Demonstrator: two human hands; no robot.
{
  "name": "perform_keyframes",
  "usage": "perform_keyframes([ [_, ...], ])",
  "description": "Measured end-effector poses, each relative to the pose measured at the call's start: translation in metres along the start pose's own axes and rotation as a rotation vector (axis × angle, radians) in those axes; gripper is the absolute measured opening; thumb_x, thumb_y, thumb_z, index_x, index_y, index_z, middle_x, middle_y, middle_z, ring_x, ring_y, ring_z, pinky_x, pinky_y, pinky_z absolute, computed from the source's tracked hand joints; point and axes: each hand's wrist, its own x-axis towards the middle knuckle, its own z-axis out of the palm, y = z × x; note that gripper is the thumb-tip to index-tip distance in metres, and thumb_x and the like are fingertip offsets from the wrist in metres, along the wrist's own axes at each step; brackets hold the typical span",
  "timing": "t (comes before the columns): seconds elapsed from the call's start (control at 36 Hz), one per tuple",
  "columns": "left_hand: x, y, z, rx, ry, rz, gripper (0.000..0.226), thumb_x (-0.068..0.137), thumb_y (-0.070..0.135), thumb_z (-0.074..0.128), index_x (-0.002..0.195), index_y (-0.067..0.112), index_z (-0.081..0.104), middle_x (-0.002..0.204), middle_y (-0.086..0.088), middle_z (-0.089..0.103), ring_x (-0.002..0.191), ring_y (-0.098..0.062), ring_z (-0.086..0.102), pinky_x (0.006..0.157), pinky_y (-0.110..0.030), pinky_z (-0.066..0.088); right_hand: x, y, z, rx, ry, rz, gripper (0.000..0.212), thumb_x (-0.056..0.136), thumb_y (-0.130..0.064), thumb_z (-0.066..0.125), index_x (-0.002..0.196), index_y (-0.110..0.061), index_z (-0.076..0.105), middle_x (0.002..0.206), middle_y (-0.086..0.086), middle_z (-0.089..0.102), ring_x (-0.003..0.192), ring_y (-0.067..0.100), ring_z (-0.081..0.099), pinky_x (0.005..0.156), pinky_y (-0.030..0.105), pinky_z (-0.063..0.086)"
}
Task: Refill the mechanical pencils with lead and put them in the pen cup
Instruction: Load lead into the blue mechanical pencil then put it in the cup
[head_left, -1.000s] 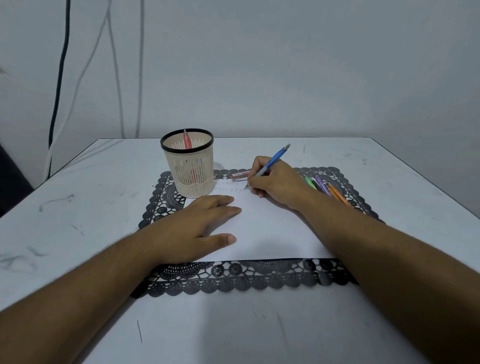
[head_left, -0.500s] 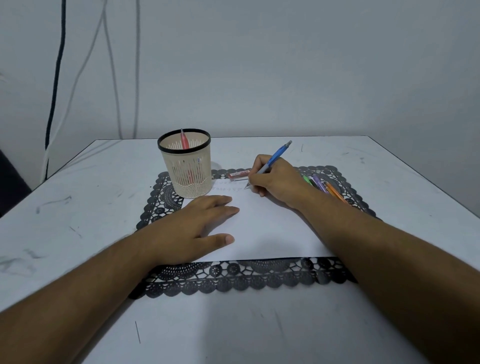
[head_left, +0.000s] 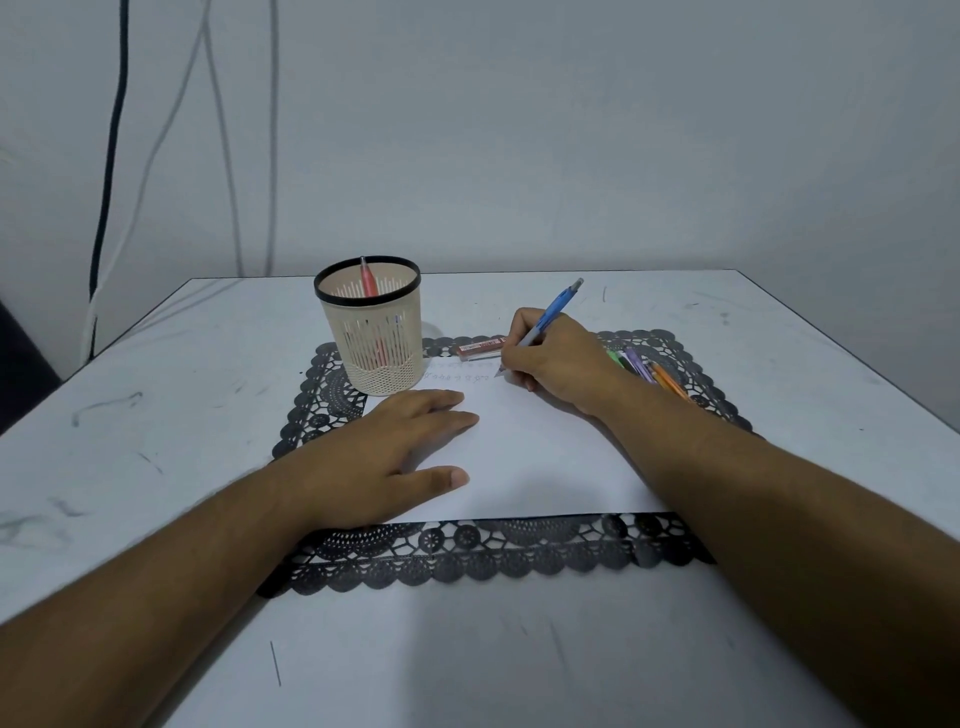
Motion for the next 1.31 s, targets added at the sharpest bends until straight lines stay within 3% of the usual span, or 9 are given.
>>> perform_keyframes([
  [0.17, -0.0004, -0.0004, 0.0002, -0.009, -0.003, -0.003, 0.073, 0.091, 0.072, 0.040, 0.157, 0.044, 0.031, 0.166, 0.021, 0.015, 0.151, 0.005, 0.008, 0.120, -0.020, 0.016, -0.0017, -0.0022, 0.0010, -0.017, 0.018, 0.010, 0.011, 0.092, -0.003, 0.066, 0.085, -0.006, 0.058, 0.081, 0.024, 0.069, 0.052, 0.006, 0.061, 0.051, 0.016, 0.049],
  [0.28, -0.0010, 0.0004, -0.0002, -0.010, -0.005, -0.003, 0.074, 0.090, 0.073, 0.039, 0.157, 0.043, 0.031, 0.166, 0.022, 0.015, 0.151, 0.005, 0.008, 0.120, -0.019, 0.016, -0.0062, -0.0051, -0.0017, 0.038, -0.013, 0.029, 0.018, 0.091, -0.001, 0.067, 0.081, -0.007, 0.054, 0.077, 0.015, 0.059, 0.068, 0.017, 0.063, 0.050, 0.014, 0.047],
  [0.47, -0.0009, 0.0004, -0.0005, -0.006, 0.004, 0.000, 0.073, 0.091, 0.072, 0.040, 0.157, 0.043, 0.032, 0.166, 0.023, 0.015, 0.151, 0.007, 0.009, 0.118, -0.016, 0.015, -0.0062, -0.0066, 0.0018, 0.019, -0.017, 0.004, 0.016, 0.092, -0.001, 0.066, 0.081, -0.008, 0.059, 0.072, 0.009, 0.062, 0.057, 0.007, 0.061, 0.051, 0.014, 0.047],
  [0.86, -0.0012, -0.0004, -0.0007, 0.001, -0.005, -0.003, 0.072, 0.092, 0.073, 0.040, 0.157, 0.045, 0.030, 0.166, 0.024, 0.014, 0.150, 0.007, 0.008, 0.118, -0.019, 0.016, -0.0067, -0.0075, 0.0027, 0.024, -0.036, 0.014, 0.021, 0.093, -0.003, 0.068, 0.077, -0.011, 0.057, 0.075, 0.007, 0.060, 0.069, 0.013, 0.061, 0.053, 0.013, 0.048],
  [1.03, -0.0009, 0.0029, -0.0019, 0.000, -0.006, -0.004, 0.070, 0.093, 0.069, 0.042, 0.158, 0.043, 0.030, 0.166, 0.023, 0.014, 0.150, 0.007, 0.008, 0.116, -0.015, 0.014, -0.0086, -0.0045, -0.0041, 0.099, 0.031, 0.006, 0.017, 0.094, 0.001, 0.064, 0.081, -0.005, 0.055, 0.077, 0.017, 0.058, 0.057, 0.011, 0.056, 0.049, 0.015, 0.046],
  [1.31, -0.0009, 0.0012, -0.0008, -0.004, -0.002, -0.007, 0.070, 0.093, 0.070, 0.042, 0.157, 0.045, 0.030, 0.165, 0.025, 0.014, 0.150, 0.008, 0.009, 0.116, -0.016, 0.015, -0.0065, -0.0013, -0.0063, 0.017, 0.005, 0.009, 0.017, 0.092, -0.002, 0.066, 0.079, -0.009, 0.057, 0.071, 0.006, 0.061, 0.053, 0.000, 0.057, 0.050, 0.012, 0.045],
])
